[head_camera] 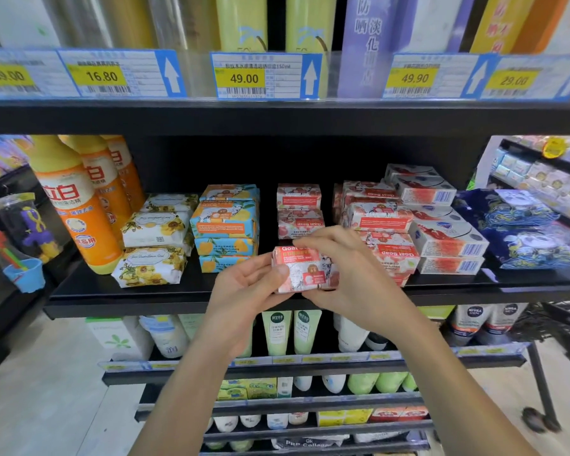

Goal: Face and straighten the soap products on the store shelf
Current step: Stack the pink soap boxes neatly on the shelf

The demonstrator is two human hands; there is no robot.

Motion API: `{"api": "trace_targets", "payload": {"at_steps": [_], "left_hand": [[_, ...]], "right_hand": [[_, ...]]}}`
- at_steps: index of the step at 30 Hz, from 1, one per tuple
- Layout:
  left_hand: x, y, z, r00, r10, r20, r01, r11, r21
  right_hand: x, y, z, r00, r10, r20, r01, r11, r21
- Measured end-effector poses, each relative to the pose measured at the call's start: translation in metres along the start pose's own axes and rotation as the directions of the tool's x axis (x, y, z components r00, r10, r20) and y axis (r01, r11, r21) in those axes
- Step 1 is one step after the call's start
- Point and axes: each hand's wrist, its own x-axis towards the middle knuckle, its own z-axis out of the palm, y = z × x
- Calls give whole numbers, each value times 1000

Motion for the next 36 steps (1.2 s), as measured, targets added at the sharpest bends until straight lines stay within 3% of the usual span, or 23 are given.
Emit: {"api": "trace_targets", "payload": {"at_steps": [4,9,12,17,36], "left_hand": [[-3,2,-3,1000,12,7,-12,999,-52],[-6,4,-6,998,47,30,-47,999,-2],[-6,5,-5,997,59,50,-59,998,0],[-7,4,-3,998,50,35,-50,998,23],[-13,11,2,996,-67,58,71,995,-72]], "right_hand": [[-16,-5,-1,983,180,-42,-161,946,280],[-28,-9,4,889,458,-21,-337,684,647],[-30,-8,6,852,522,38,-341,499,797],[-32,-1,13,843,534,67,-328,412,850],[-35,3,15,914,404,-31,-192,499,845]]}}
